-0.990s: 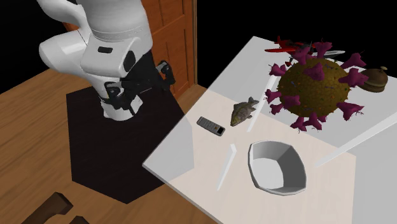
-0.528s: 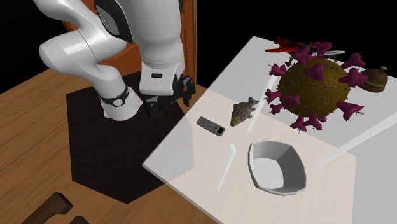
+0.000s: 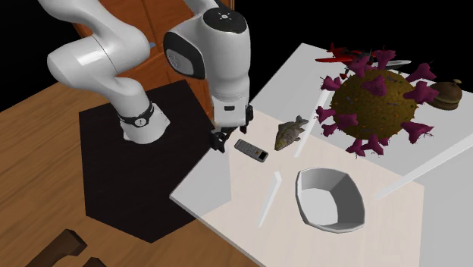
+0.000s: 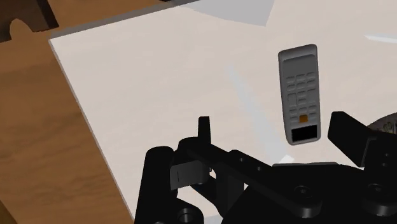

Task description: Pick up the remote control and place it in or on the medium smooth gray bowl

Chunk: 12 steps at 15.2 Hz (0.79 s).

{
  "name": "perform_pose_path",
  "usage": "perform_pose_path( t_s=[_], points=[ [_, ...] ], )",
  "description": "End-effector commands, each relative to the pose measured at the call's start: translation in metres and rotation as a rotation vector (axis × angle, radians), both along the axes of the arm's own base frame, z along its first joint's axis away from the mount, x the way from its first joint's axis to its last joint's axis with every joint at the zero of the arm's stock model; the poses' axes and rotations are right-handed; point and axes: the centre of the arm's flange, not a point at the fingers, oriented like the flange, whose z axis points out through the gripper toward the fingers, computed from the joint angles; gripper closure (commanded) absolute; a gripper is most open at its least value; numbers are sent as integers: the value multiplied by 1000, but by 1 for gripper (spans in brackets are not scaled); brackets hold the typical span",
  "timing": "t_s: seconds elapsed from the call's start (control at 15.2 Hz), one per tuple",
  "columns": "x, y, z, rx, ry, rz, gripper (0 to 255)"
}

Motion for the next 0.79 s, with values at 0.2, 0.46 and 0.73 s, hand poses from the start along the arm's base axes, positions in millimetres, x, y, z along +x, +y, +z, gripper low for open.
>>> perform_pose_path(
  t_s=[0.2,0.46,0.73],
  points=[
    [-1,46,-50,11,-11,66,0],
    [-4,70,-82,15,-17,103,0],
    [-3,71,-103,15,-17,103,0]
  ],
)
